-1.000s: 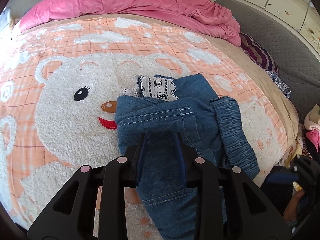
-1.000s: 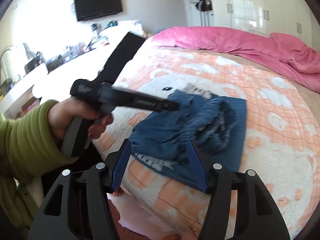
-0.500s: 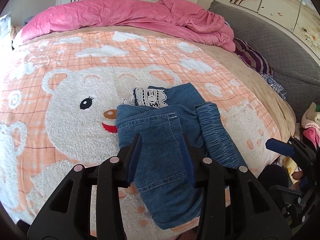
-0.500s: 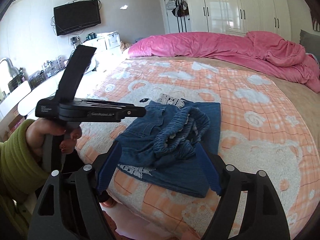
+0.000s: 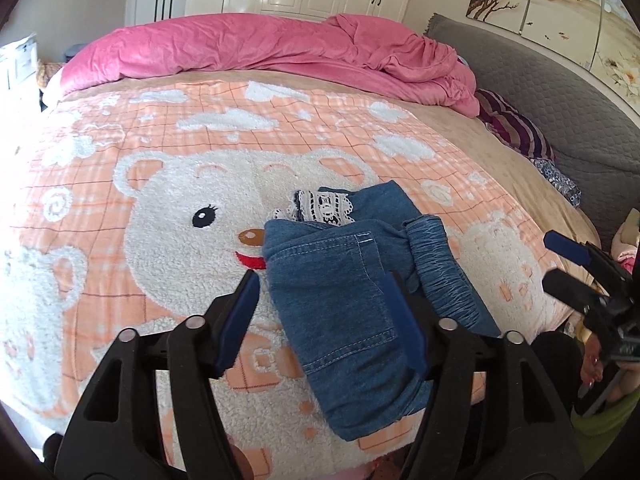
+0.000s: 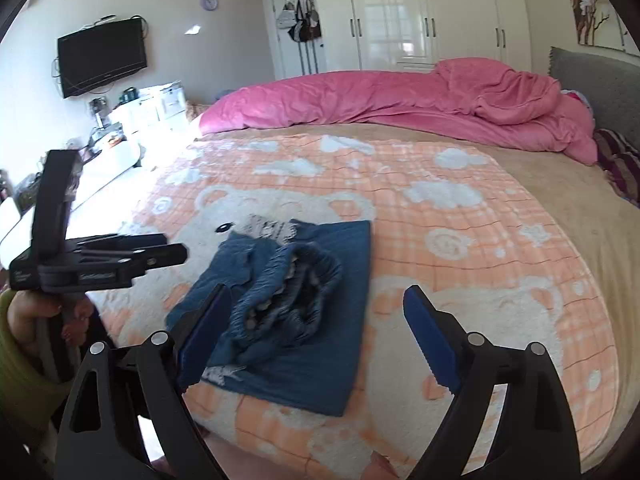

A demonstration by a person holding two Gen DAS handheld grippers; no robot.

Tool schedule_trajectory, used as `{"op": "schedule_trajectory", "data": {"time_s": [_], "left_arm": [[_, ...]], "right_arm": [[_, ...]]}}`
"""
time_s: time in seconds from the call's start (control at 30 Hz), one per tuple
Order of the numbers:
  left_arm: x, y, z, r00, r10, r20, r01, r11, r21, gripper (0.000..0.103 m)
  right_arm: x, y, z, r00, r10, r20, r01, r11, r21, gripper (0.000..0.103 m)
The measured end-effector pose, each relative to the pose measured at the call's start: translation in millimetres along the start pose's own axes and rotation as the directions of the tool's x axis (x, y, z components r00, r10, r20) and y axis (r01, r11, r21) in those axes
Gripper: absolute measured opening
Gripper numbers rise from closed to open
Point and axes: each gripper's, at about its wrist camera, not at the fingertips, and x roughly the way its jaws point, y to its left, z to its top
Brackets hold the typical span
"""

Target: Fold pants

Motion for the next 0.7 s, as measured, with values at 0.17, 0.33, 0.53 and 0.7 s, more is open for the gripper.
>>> {"op": "schedule_trajectory", "data": {"time_s": [0.17, 0.33, 0.53, 0.7], "left_arm": [[-4, 7, 0, 1.000, 0.020, 0.007, -0.020, 1.000, -0.019, 0.075], [4, 12, -4, 0.999, 0.047, -0.017, -0.047, 0.998, -0.042, 0.079], [14, 16, -8, 0.998, 0.055, -0.037, -0.057, 0.997, -0.048, 0.088], [20, 18, -12, 0.998, 0.045, -0.040, -0.048, 0.997, -0.068, 0.094]], "right_arm": [[7, -8, 7, 0.999, -0.042, 0.007, 0.042, 0.999, 0.014, 0.092], [26, -17, 14, 0.998, -0.057, -0.025, 0.059, 0.996, 0.062, 0.092], [42, -24, 16, 0.995, -0.091, -0.030, 0.093, 0.991, 0.096, 0.092], [55, -27, 2, 0.990, -0.113, -0.080, 0.120, 0.990, 0.079, 0.094]]}}
